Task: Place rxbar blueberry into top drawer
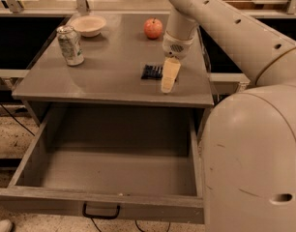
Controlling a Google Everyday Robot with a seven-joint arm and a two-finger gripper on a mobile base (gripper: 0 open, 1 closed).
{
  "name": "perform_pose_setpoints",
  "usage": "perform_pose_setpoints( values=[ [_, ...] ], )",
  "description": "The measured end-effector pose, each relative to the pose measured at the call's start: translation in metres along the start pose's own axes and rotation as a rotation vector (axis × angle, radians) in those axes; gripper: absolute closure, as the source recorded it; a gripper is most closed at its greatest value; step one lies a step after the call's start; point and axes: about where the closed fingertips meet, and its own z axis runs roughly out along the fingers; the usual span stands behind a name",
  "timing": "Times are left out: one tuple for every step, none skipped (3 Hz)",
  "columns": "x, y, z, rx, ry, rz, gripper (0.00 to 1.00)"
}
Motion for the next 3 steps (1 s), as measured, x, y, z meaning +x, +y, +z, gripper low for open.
perform_pose_setpoints(
  values=[
    [-0.0003, -0.0009, 0.0011, -0.010, -0.012, -0.002, 0.20],
    [0.0012, -0.0006, 0.0016, -0.020, -0.021, -0.007, 0.20],
    [0.0026, -0.0002, -0.0009, -0.018, -0.049, -0.010, 0.36]
  ],
)
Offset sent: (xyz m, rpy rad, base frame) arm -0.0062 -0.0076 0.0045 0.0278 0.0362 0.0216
